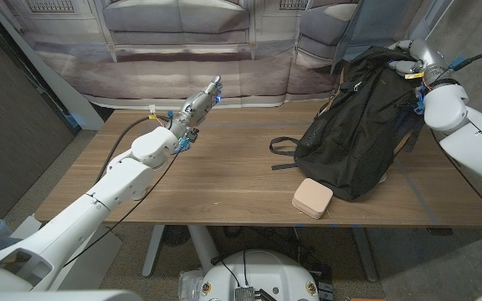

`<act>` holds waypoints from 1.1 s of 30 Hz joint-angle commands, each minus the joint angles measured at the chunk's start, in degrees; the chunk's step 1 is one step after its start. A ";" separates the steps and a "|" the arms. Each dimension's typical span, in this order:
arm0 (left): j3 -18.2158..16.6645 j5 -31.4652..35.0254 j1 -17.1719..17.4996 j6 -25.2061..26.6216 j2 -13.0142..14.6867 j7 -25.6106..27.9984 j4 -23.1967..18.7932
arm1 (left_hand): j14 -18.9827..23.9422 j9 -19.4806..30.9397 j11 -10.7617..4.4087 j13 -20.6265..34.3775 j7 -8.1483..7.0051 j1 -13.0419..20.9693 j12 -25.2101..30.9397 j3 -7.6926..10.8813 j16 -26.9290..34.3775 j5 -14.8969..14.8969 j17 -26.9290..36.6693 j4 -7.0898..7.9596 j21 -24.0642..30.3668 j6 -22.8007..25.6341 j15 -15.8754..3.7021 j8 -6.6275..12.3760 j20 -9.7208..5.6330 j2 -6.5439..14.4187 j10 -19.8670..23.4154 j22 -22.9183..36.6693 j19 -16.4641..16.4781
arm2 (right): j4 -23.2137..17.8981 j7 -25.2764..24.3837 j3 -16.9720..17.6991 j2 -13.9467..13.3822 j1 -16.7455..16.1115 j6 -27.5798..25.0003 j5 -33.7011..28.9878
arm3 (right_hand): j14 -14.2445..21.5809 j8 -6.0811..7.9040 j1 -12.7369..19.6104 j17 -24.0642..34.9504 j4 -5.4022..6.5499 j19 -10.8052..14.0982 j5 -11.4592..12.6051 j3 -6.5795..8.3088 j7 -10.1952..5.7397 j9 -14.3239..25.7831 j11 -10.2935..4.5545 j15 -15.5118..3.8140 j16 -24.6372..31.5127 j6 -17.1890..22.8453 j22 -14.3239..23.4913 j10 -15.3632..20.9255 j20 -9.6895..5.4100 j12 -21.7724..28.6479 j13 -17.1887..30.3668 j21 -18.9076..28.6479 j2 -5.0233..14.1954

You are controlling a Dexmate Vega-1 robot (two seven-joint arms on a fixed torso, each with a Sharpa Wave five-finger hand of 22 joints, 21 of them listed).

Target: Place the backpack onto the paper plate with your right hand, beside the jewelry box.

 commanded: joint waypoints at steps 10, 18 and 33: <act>-0.71 -0.31 0.64 1.85 1.16 1.07 -1.42 | -0.49 0.25 -0.01 0.24 0.12 0.50 -0.17 -0.64 -0.29 -0.12 0.31 -0.12 -0.16 -0.51 0.43 -0.19 0.26 0.32 -0.41 0.19 -0.38 | 8.65 -3.31 -10.15 -1.01 8.24 -2.98 2.11 | 0.12 0.03 0.90 0.38 -0.01 -0.33 0.42 0.86 -0.15 0.09 0.37 -6.96 -0.88 0.52 -0.31 0.08 -9.29 -0.12 0.24 -0.07 1.51; -0.93 -0.29 1.27 2.01 1.45 1.57 -2.13 | -0.52 0.26 0.01 0.25 0.05 0.53 -0.19 -0.69 -0.29 -0.12 0.31 -0.11 -0.17 -0.54 0.45 -0.18 0.43 0.34 -0.51 0.19 -0.42 | 10.63 -3.89 -12.13 -1.19 9.46 -3.47 2.87 | -0.95 -0.05 0.68 0.28 0.08 -0.96 0.44 1.37 -0.20 -0.03 0.30 -6.87 -2.21 0.56 -0.99 0.04 -9.19 -0.29 0.09 -0.78 1.53; -1.70 -0.26 2.78 3.47 2.50 3.25 -4.91 | -0.55 0.26 0.00 0.25 0.05 0.58 -0.14 -0.80 -0.26 -0.14 0.31 -0.10 -0.17 -0.55 0.43 -0.14 0.57 0.38 -0.45 0.19 -0.46 | 15.83 -4.43 -16.09 0.24 13.12 -2.08 3.52 | -1.24 -0.04 0.30 0.12 0.22 -1.54 0.47 2.05 -0.30 -0.06 0.19 -6.93 -3.72 0.64 -1.77 0.12 -9.20 -0.34 0.00 -1.36 1.55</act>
